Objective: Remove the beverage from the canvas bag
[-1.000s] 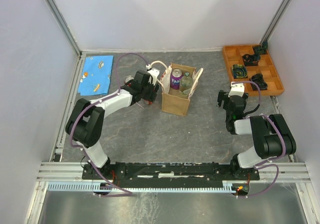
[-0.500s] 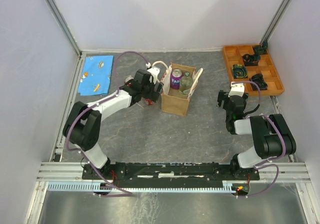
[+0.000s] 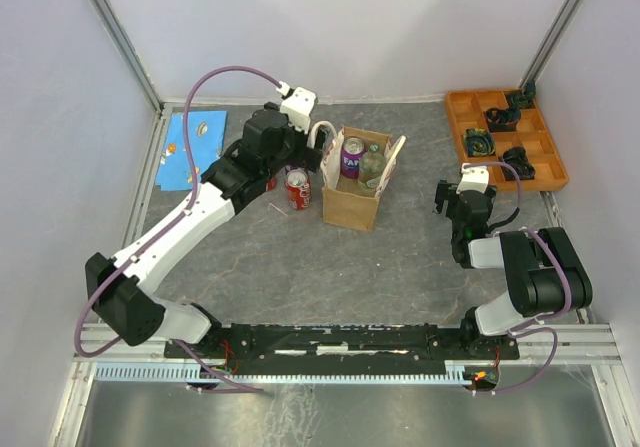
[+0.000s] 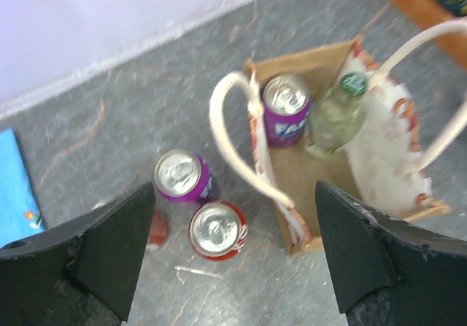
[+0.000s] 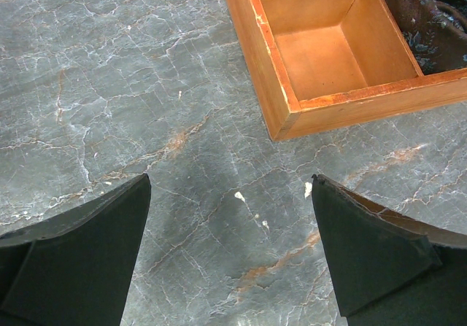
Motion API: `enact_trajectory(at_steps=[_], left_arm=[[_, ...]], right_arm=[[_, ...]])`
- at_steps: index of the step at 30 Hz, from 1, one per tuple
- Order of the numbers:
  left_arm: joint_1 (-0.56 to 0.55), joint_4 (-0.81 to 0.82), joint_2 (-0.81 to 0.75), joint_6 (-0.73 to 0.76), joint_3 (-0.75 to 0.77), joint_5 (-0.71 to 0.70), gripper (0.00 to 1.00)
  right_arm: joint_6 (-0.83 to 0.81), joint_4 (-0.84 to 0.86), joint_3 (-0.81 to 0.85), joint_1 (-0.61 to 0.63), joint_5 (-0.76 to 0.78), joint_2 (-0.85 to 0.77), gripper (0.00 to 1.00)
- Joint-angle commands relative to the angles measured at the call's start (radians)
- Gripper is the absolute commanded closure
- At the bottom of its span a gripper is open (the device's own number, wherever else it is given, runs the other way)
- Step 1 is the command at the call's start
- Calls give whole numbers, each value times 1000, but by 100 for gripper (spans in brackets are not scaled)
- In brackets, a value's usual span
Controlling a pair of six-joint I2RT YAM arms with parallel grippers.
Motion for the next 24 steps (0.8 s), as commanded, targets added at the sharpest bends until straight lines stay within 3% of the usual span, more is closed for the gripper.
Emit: enact_trajectory(at_steps=[1, 6, 10, 15, 20, 24], left_arm=[[-40, 33, -39, 71, 90, 48, 6], [-43, 176, 17, 135, 98, 243, 16], [-43, 285, 129, 173, 96, 383, 47], [-44, 461, 237, 174, 72, 505, 72], [-45, 555, 310, 191, 85, 571, 70], [-43, 602, 368, 205, 87, 606, 56]], right_arm=[[6, 32, 17, -4, 5, -12, 1], [7, 32, 17, -3, 5, -13, 1], [6, 32, 17, -3, 5, -12, 1], [7, 32, 17, -4, 5, -12, 1], [7, 32, 17, -4, 4, -12, 1], [7, 32, 17, -4, 5, -13, 1]])
